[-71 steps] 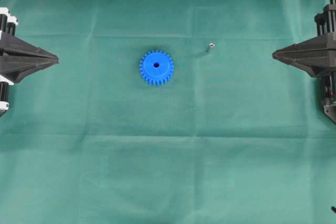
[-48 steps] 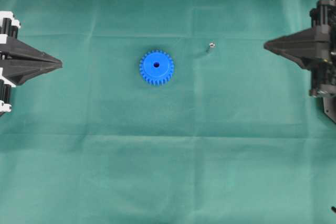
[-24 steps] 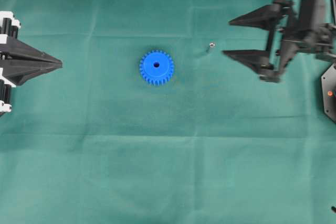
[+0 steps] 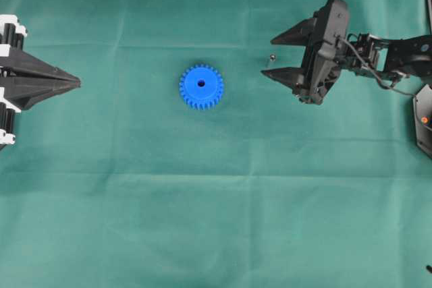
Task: Insert the shaft placed at a random location into the center hole of the medium gear at another random location.
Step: 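Move the right gripper down toward the grey metal shaft, then close the right gripper on the grey shaft, holding it upright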
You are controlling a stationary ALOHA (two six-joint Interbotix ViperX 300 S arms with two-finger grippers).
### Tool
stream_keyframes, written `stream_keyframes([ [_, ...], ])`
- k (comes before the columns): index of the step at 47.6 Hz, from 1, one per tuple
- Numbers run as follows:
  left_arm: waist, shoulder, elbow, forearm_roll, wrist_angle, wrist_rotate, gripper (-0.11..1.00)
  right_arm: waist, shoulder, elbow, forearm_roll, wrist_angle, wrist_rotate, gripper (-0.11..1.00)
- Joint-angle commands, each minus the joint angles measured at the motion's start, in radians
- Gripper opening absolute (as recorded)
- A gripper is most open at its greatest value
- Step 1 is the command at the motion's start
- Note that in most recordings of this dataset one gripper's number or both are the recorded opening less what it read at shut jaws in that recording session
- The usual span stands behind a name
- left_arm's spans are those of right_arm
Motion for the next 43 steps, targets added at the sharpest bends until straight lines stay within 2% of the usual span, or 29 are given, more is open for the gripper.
stream_keyframes([
  [1,0.000,0.008,-0.023,0.003,-0.005,0.002,0.00,-0.005,0.008,-0.017,0.003,-0.020,-0.008,0.83],
  [23,0.000,0.008,-0.023,0.003,-0.003,0.000,0.00,-0.008,0.014,0.000,0.003,-0.025,-0.009,0.74],
  [26,-0.002,0.008,-0.023,0.003,-0.003,0.000,0.00,-0.008,0.014,0.000,0.003,-0.023,-0.009,0.67],
  [32,0.000,0.008,-0.023,0.003,-0.005,0.000,0.00,-0.008,0.014,-0.002,0.003,-0.023,-0.009,0.31],
  [35,0.000,0.008,-0.023,0.003,-0.005,0.000,0.00,-0.008,0.014,-0.003,0.002,-0.020,-0.009,0.17],
  [37,0.000,0.008,-0.023,0.003,-0.003,0.000,0.00,-0.008,0.015,-0.003,0.003,-0.018,-0.009,0.13],
  [43,0.000,0.008,-0.023,0.003,-0.003,0.000,0.00,-0.008,0.015,-0.002,0.003,-0.014,-0.009,0.13],
])
